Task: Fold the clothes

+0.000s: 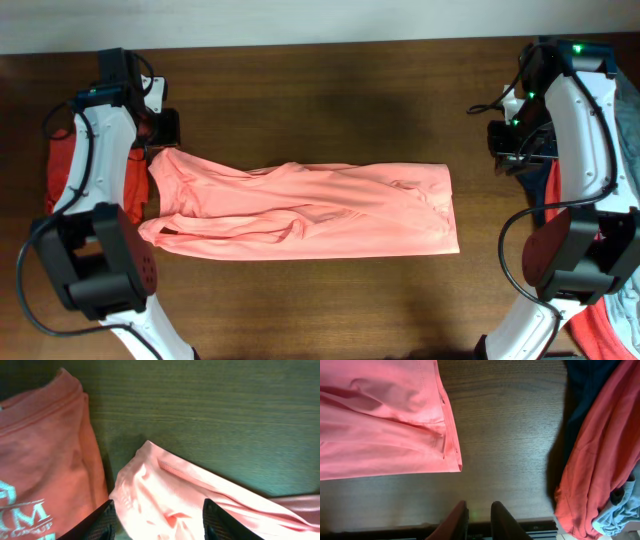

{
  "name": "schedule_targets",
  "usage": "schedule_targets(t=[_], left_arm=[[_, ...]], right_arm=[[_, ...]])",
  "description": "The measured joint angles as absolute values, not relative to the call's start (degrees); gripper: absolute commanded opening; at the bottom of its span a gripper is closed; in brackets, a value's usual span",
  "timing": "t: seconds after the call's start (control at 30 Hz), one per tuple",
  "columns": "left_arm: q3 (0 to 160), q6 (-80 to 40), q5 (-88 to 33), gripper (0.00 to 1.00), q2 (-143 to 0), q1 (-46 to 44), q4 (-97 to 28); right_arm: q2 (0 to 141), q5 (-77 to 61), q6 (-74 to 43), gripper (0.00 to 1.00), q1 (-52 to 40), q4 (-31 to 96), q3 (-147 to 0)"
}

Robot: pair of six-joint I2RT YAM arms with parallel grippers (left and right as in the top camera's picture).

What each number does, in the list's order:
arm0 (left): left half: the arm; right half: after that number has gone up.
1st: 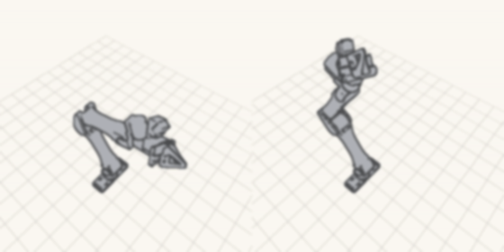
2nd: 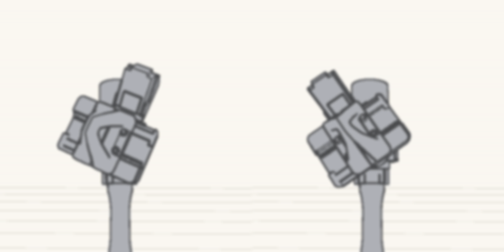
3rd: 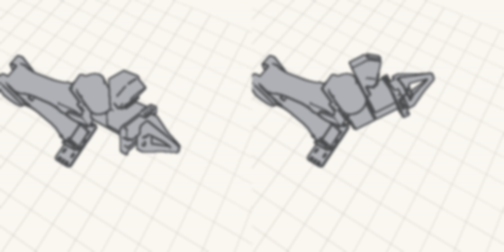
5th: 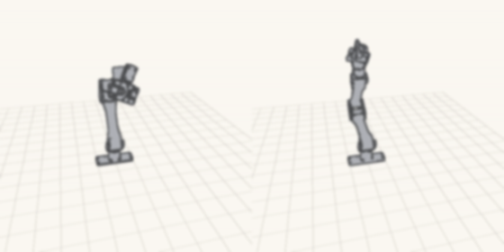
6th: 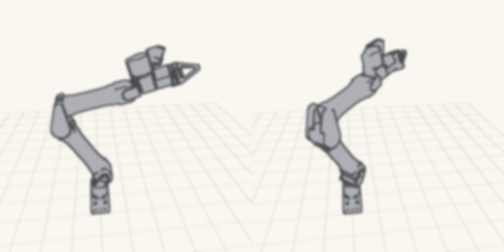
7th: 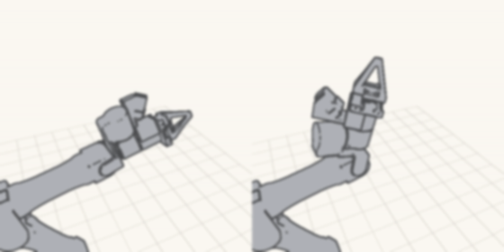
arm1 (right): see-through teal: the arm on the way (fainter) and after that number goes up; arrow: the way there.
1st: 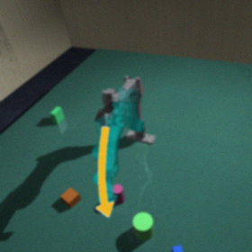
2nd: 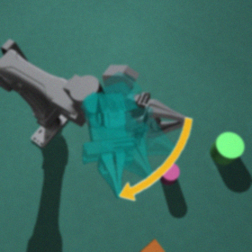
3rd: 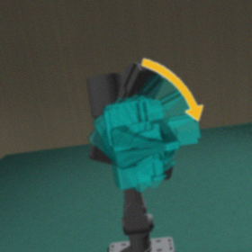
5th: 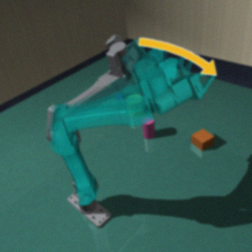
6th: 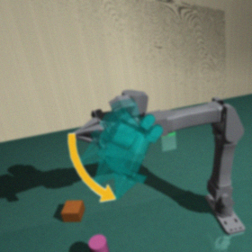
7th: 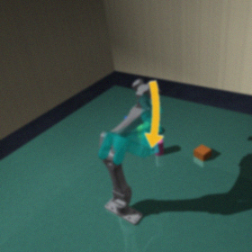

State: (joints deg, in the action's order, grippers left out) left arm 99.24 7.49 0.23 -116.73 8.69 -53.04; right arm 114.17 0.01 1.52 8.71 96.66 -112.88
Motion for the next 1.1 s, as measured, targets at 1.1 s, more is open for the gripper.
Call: schedule_targets(t=[1.1], left_arm=[[99.35, 7.46, -2.79, 0.56, -128.11, 8.14, -48.75]], right_arm=[[114.17, 0.01, 1.50, 0.22, 8.71, 96.66, -112.88]])
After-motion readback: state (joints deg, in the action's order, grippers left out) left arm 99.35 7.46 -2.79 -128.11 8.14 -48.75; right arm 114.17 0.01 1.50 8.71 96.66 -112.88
